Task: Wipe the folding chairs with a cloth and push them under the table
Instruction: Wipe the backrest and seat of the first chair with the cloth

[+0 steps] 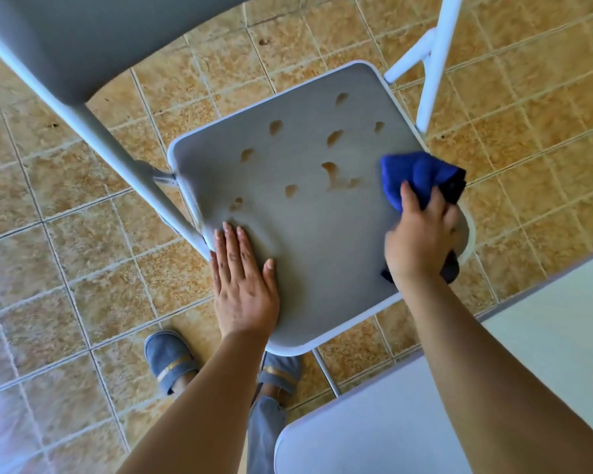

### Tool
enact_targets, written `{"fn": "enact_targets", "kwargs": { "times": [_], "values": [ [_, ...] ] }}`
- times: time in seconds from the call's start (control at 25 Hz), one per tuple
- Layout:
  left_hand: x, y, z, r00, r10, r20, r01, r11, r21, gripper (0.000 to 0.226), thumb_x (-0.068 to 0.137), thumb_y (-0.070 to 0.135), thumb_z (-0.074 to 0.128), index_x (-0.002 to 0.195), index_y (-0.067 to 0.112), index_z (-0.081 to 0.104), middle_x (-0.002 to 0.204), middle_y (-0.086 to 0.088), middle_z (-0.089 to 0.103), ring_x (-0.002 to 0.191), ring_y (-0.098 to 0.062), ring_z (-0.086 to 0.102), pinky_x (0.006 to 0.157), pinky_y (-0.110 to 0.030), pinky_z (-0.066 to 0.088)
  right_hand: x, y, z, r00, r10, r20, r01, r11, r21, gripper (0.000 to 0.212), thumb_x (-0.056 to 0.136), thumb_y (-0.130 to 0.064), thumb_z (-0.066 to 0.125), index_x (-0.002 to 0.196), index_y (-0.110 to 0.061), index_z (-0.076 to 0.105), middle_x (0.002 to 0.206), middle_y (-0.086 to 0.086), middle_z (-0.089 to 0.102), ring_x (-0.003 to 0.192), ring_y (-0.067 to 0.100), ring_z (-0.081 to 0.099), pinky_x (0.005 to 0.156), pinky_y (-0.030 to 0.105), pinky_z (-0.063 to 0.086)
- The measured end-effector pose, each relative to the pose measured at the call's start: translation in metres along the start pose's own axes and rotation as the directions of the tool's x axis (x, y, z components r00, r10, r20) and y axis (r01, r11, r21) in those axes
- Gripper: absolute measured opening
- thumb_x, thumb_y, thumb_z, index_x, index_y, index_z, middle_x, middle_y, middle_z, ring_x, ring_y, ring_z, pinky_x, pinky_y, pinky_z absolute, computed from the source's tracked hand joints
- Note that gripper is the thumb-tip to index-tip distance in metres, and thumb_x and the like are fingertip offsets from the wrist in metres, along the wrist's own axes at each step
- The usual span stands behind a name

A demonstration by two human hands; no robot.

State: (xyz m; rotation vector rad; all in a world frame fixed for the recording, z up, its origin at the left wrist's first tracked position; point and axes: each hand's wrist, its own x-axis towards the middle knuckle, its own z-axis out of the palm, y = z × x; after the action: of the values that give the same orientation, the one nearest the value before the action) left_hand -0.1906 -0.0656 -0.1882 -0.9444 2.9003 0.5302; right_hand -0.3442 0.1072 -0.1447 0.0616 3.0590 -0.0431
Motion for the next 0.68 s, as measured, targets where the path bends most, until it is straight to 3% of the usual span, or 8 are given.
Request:
{"fn": "enact_targets", "kwargs": {
  "times": [0.12, 0.2, 0.28, 0.36, 0.48, 0.56, 0.68],
  "values": [
    [0.000, 0.000, -0.002, 0.999, 0.009, 0.040, -0.010, 0.999, 0.037, 0.066, 0.100, 0.044, 0.016, 0.153, 0.006, 0.008, 0.161, -0.010, 0.004, 0.149, -0.022, -0.003, 0.121, -0.040, 0.003, 0.005, -0.054, 0.007, 0.974, -0.224, 0.034, 0.224, 0.975, 0.018, 0.064, 0.079, -0.012, 0.059, 0.138, -0.031, 0.043, 0.150, 0.012, 0.031, 0.123, 0.039, 0.035, 0.087, 0.049, 0.036],
    [0.001, -0.001, -0.004, 0.998, 0.021, 0.064, -0.024, 0.999, 0.047, 0.067, 0.100, 0.046, 0.014, 0.153, 0.006, 0.005, 0.161, -0.010, 0.001, 0.149, -0.021, -0.005, 0.121, -0.041, 0.004, -0.023, -0.065, 0.009, 0.886, -0.460, 0.066, 0.460, 0.888, 0.018, 0.064, 0.075, -0.011, 0.058, 0.134, -0.031, 0.047, 0.147, 0.012, 0.037, 0.119, 0.038, 0.041, 0.082, 0.048, 0.038],
    [0.003, -0.005, -0.008, 0.994, 0.069, 0.083, -0.074, 0.996, 0.059, 0.068, 0.099, 0.048, 0.012, 0.152, 0.005, 0.005, 0.161, -0.010, 0.000, 0.149, -0.021, -0.005, 0.121, -0.040, 0.003, -0.048, -0.047, 0.008, 0.815, -0.573, 0.088, 0.576, 0.817, -0.022, 0.063, 0.073, -0.013, 0.055, 0.133, -0.032, 0.048, 0.146, 0.009, 0.039, 0.118, 0.036, 0.043, 0.077, 0.046, 0.039],
    [0.004, -0.011, -0.011, 0.983, 0.154, 0.097, -0.162, 0.984, 0.076, 0.068, 0.100, 0.047, 0.011, 0.152, 0.005, 0.006, 0.161, -0.011, 0.003, 0.149, -0.022, -0.002, 0.121, -0.038, 0.003, -0.052, -0.017, 0.002, 0.838, -0.542, 0.069, 0.546, 0.836, -0.059, 0.061, 0.073, -0.012, 0.052, 0.131, -0.033, 0.049, 0.145, 0.008, 0.041, 0.118, 0.036, 0.044, 0.076, 0.045, 0.039],
    [0.006, -0.017, -0.015, 0.966, 0.238, 0.099, -0.248, 0.964, 0.095, 0.066, 0.100, 0.044, 0.015, 0.152, 0.003, 0.012, 0.160, -0.012, 0.007, 0.149, -0.022, 0.002, 0.121, -0.038, 0.005, -0.017, -0.006, -0.003, 0.967, -0.249, 0.045, 0.251, 0.967, -0.038, 0.062, 0.077, -0.005, 0.057, 0.134, -0.028, 0.049, 0.146, 0.013, 0.039, 0.120, 0.040, 0.039, 0.082, 0.050, 0.038],
    [0.010, -0.020, -0.016, 0.941, 0.318, 0.113, -0.331, 0.936, 0.123, 0.065, 0.100, 0.042, 0.018, 0.151, 0.002, 0.014, 0.160, -0.013, 0.009, 0.149, -0.023, 0.005, 0.121, -0.040, 0.009, 0.016, -0.035, 0.005, 0.991, -0.129, 0.020, 0.129, 0.992, -0.006, 0.063, 0.080, -0.007, 0.058, 0.137, -0.027, 0.045, 0.150, 0.014, 0.032, 0.125, 0.041, 0.035, 0.088, 0.052, 0.035],
    [0.021, -0.020, -0.018, 0.832, 0.531, 0.159, -0.553, 0.816, 0.170, 0.063, 0.101, 0.043, 0.019, 0.151, 0.003, 0.018, 0.160, -0.012, 0.013, 0.148, -0.022, 0.008, 0.120, -0.040, 0.014, 0.033, -0.088, 0.010, 0.971, -0.234, 0.039, 0.234, 0.972, 0.005, 0.062, 0.081, -0.013, 0.056, 0.139, -0.031, 0.042, 0.152, 0.011, 0.028, 0.127, 0.038, 0.033, 0.091, 0.050, 0.034]
  ]
}}
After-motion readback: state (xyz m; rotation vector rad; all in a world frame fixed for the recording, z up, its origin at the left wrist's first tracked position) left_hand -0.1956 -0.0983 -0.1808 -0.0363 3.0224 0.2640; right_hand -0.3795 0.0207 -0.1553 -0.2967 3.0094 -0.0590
